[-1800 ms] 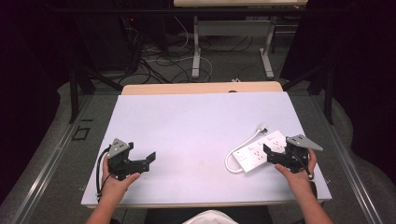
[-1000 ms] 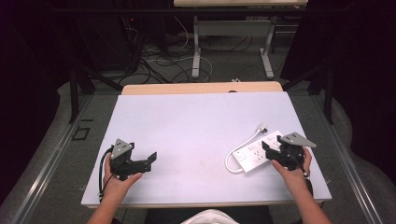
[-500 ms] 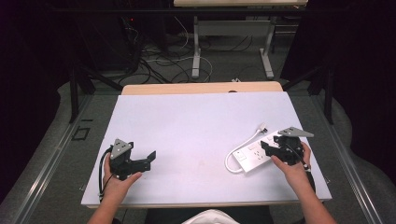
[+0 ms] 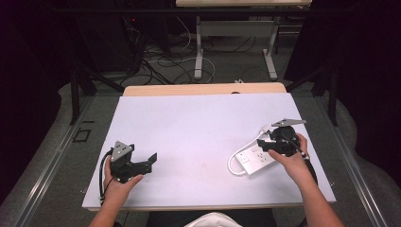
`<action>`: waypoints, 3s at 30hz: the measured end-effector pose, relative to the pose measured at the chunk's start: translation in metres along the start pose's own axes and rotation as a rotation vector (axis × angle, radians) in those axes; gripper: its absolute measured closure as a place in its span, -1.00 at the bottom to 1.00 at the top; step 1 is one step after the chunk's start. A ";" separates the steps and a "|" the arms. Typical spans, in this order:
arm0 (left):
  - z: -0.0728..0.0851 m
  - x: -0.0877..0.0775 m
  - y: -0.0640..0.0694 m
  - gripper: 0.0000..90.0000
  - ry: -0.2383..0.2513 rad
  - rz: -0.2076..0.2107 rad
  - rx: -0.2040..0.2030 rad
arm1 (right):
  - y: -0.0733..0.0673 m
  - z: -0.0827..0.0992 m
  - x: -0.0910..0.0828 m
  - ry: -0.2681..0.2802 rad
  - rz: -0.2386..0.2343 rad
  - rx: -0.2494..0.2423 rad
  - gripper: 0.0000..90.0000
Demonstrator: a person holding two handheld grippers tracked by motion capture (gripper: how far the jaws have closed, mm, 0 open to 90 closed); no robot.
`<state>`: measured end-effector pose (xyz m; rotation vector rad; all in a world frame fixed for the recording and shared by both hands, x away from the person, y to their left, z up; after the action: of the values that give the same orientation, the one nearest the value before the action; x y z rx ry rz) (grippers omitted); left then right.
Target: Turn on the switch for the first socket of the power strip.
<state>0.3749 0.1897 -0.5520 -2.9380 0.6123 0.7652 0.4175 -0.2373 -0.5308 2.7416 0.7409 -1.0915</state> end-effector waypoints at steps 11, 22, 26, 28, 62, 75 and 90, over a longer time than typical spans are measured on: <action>0.000 0.000 -0.002 -0.91 0.005 0.000 -0.006 | -0.007 -0.011 0.007 -0.028 -0.037 0.028 0.09; 0.000 0.000 -0.002 -0.91 0.001 0.007 -0.014 | -0.011 -0.009 0.017 -0.054 -0.045 0.039 0.21; 0.000 0.000 -0.003 -0.91 0.005 0.004 -0.013 | -0.012 -0.005 0.020 -0.064 -0.058 0.058 0.23; 0.000 0.000 -0.003 -0.91 0.004 0.005 -0.014 | -0.013 -0.001 0.023 -0.071 -0.059 0.061 0.23; 0.001 0.002 -0.002 -0.89 -0.005 0.011 -0.019 | -0.012 0.022 0.047 -0.151 -0.047 0.030 0.59; 0.002 0.003 -0.002 -0.88 -0.013 0.015 -0.017 | -0.016 0.024 0.054 -0.173 -0.028 -0.023 0.83; 0.002 0.004 -0.003 -0.87 -0.013 0.012 -0.015 | -0.016 0.025 0.054 -0.181 -0.016 -0.046 0.89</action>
<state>0.3779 0.1910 -0.5561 -2.9431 0.6265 0.7924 0.4282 -0.2081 -0.5839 2.5603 0.7530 -1.2875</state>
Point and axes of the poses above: each handheld gripper's, and its own axes: x roughly forward along the jaws, z roughly out of its underside, y roughly to its right, the point moved 8 cm from there along x, roughly forward along the jaws, and after that the axes turned 5 degrees about -z, right-handed, at the moved point
